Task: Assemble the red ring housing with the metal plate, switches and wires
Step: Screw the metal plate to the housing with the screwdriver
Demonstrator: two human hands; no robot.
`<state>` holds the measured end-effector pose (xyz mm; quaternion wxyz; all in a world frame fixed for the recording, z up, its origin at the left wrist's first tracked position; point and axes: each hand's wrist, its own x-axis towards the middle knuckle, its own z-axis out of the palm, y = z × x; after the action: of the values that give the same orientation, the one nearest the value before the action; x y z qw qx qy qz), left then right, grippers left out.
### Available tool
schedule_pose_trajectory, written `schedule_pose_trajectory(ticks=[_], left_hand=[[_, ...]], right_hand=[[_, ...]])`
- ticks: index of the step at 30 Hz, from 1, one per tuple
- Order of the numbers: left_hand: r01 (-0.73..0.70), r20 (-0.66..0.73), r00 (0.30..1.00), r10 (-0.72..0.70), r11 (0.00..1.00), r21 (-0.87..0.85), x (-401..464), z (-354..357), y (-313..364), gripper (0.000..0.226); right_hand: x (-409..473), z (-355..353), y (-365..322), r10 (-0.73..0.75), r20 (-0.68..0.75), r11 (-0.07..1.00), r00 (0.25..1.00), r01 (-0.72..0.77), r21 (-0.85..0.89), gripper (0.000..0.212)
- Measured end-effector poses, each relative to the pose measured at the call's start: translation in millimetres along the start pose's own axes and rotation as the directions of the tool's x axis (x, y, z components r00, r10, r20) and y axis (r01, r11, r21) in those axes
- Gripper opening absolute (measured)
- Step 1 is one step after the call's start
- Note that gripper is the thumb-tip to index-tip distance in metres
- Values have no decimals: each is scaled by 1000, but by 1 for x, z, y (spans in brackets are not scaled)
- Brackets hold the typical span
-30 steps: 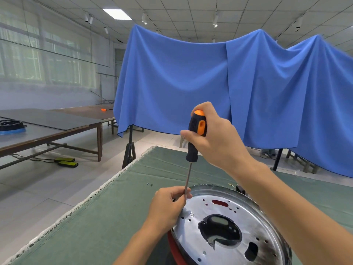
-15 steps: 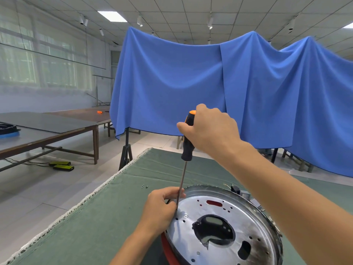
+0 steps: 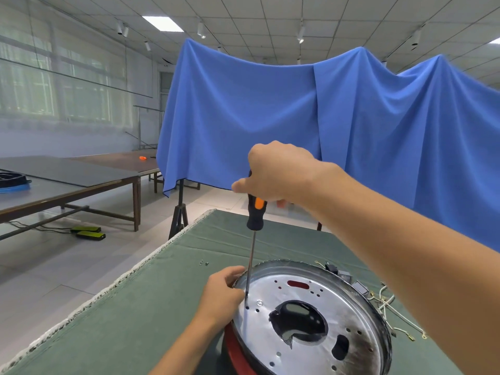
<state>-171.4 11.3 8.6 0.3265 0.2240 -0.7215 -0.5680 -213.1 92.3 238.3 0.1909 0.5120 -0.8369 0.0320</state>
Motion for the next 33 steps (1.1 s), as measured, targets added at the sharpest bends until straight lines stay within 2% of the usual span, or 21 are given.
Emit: schedule_pose_trajectory(ticks=[2, 4, 6, 9, 10, 12, 14, 16, 20, 22, 24, 26, 28, 29, 31, 33], left_hand=[[29, 40, 999, -27, 998, -49, -2, -1, 4, 59], [61, 65, 996, -57, 996, -65, -2, -4, 5, 60], [111, 79, 991, -104, 990, -85, -2, -5, 5, 60], [152, 77, 987, -144, 982, -113, -4, -5, 8, 59], [154, 81, 986, -145, 981, -118, -4, -4, 9, 59], [159, 88, 985, -148, 978, -133, -5, -4, 11, 59], [165, 88, 984, -154, 977, -137, -3, -5, 10, 61], [177, 79, 983, -167, 974, -144, -1, -6, 9, 61], [204, 87, 978, -191, 961, -185, -1, -5, 8, 58], [200, 90, 978, -186, 962, -187, -2, -4, 9, 58], [197, 85, 979, -184, 963, -185, -2, -4, 9, 57], [187, 76, 982, -176, 967, -175, -1, -4, 9, 57], [183, 71, 982, -172, 966, -182, -1, -3, 8, 58], [184, 70, 982, -174, 965, -185, -1, -3, 9, 58], [186, 70, 982, -176, 965, -186, -2, -2, 10, 58], [177, 67, 984, -168, 968, -175, -3, -3, 10, 58]], right_hand=[[2, -5, -1, 5, 151, 992, 988, -24, 123, 14], [3, -8, 0, -14, 205, 970, 979, -36, 239, 16], [4, -5, 1, 0, 187, 966, 982, -48, 254, 12], [5, 0, 7, 69, 65, 989, 995, -77, 123, 26], [5, -1, 10, 89, 67, 988, 994, -96, 123, 25], [6, -3, 14, 101, 187, 970, 977, -138, 200, 16], [7, -4, 17, 84, 256, 949, 963, -156, 276, 19], [9, 0, 18, 83, 216, 936, 973, -150, 318, 15], [10, 5, 19, 131, 124, 960, 984, -157, 231, 20], [9, 1, 18, 122, 190, 945, 974, -172, 277, 15], [9, -1, 17, 98, 250, 928, 963, -179, 327, 19], [8, 3, 17, 114, 176, 941, 978, -163, 298, 14], [7, 8, 18, 161, 48, 966, 986, -167, 198, 25], [7, 9, 19, 172, 43, 964, 984, -177, 197, 25], [6, 5, 18, 166, 156, 937, 974, -205, 283, 17], [6, 0, 18, 138, 234, 903, 962, -219, 369, 23]])
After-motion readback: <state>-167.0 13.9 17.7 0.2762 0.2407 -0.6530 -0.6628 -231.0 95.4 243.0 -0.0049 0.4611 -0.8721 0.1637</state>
